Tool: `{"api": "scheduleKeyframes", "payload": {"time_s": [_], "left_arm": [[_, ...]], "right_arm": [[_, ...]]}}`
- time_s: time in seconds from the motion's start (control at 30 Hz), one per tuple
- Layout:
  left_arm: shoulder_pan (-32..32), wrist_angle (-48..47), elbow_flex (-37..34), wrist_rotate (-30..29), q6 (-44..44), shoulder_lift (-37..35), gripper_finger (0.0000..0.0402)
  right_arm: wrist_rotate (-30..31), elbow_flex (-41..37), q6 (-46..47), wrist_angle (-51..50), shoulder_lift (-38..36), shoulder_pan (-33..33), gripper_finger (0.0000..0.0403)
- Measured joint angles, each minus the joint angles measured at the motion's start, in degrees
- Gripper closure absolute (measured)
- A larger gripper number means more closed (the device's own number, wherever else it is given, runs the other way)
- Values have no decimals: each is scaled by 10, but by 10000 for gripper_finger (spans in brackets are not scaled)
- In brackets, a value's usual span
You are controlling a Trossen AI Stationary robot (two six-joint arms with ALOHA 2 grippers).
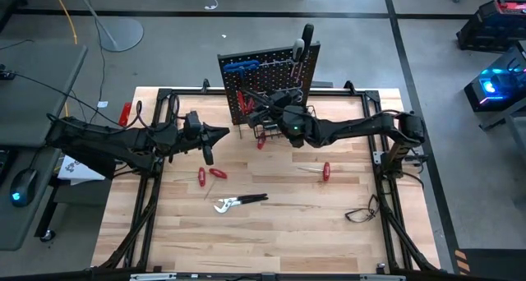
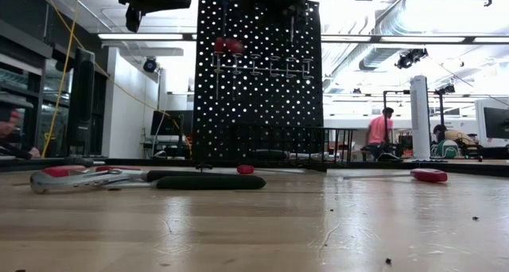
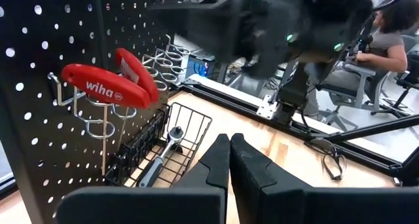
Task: Hang tools onto peg board
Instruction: Hang the red allen wrench on the peg board
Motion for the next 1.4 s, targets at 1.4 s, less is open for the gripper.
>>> {"api": "scheduleKeyframes", "payload": {"time_s": [1.4], "left_arm": [[-58,148,0,165,-179,229,401]], "right_arm": [[-449,-297,141,-671,-160,82,176]]}}
